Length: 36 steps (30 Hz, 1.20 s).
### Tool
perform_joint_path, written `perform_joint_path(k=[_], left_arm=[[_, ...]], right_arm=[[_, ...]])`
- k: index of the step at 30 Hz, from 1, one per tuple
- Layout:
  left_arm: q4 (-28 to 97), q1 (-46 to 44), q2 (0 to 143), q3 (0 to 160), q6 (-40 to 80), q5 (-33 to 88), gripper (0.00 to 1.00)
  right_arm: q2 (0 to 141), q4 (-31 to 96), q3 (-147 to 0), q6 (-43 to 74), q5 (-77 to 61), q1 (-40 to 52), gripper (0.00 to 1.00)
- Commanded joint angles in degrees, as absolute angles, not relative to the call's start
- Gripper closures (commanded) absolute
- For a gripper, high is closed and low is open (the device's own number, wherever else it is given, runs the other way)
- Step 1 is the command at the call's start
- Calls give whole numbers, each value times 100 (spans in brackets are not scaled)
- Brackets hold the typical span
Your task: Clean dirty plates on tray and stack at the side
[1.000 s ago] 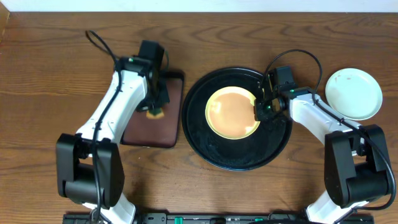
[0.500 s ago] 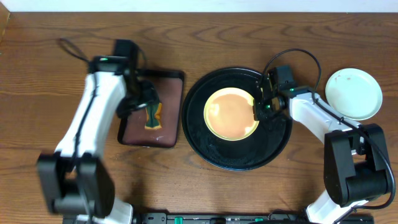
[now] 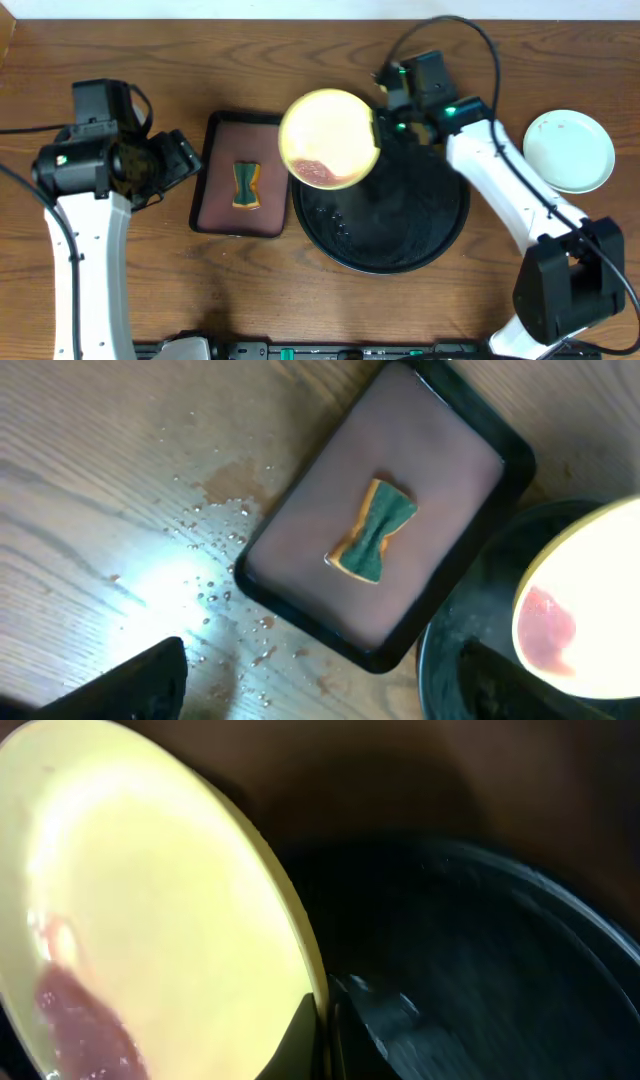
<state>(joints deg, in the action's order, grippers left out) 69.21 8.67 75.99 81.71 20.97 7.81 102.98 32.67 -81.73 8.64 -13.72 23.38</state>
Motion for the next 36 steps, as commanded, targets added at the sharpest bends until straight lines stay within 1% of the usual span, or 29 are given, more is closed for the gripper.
perform_joint_path(k=[1,5,8,12,14,26,30,36], left_arm=[[6965,904,7533,8285,2038,836,12],[6969,904,7555,8274,2038,836,12],[7028,904,7559,8274,2038,836,12],[7026,904,7559,8274,2038,836,12],[7026,904,7559,8274,2038,836,12],[7026,904,7559,8274,2038,836,12],[7026,904,7559,8274,2038,836,11],[7026,904,7559,8274,2038,836,11]], right_arm=[[10197,2847,-8291,1048,-869,2829,99],[10357,2305,-8291,1037,-440,3315,99],[10538,1986,-8291,913,250,3653,99],[10680,1531,-8291,242,834,3988,99],[10652,1238,-8294,-228,1409,4191,99],[10379,810,-8315,-1815,2856,4823,99],[10361,449,-8315,-2421,3332,5076,99],[10361,-132,-8315,-3026,4180,5288,99]])
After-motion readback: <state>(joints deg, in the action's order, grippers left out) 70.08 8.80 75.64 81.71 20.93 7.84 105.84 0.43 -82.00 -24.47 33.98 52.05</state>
